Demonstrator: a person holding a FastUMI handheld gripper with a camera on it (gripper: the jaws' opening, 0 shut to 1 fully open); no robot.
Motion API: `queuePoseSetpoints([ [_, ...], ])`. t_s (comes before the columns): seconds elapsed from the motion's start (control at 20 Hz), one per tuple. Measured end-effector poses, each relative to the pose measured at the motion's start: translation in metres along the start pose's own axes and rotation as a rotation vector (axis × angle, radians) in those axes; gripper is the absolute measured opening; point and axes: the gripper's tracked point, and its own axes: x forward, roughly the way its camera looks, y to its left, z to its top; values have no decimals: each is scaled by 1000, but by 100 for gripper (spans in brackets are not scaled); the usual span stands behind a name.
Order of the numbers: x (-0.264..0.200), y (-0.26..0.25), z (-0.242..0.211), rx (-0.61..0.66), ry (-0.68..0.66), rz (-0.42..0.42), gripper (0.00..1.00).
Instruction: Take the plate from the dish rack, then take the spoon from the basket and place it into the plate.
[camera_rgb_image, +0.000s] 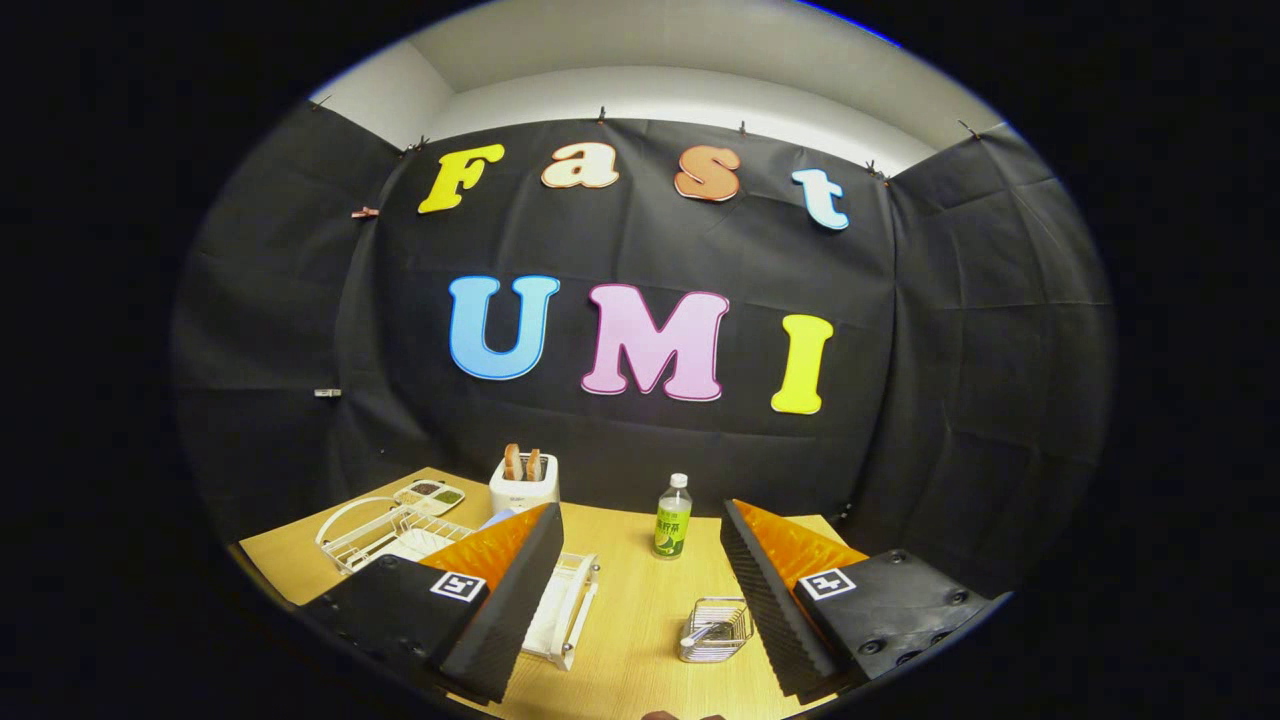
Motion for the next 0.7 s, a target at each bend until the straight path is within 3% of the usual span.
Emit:
queuePoseSetpoints([
  [0.3, 35, 44, 14, -27, 45, 104, 97],
  [0.7, 103, 113, -17, -134, 302, 214, 97],
])
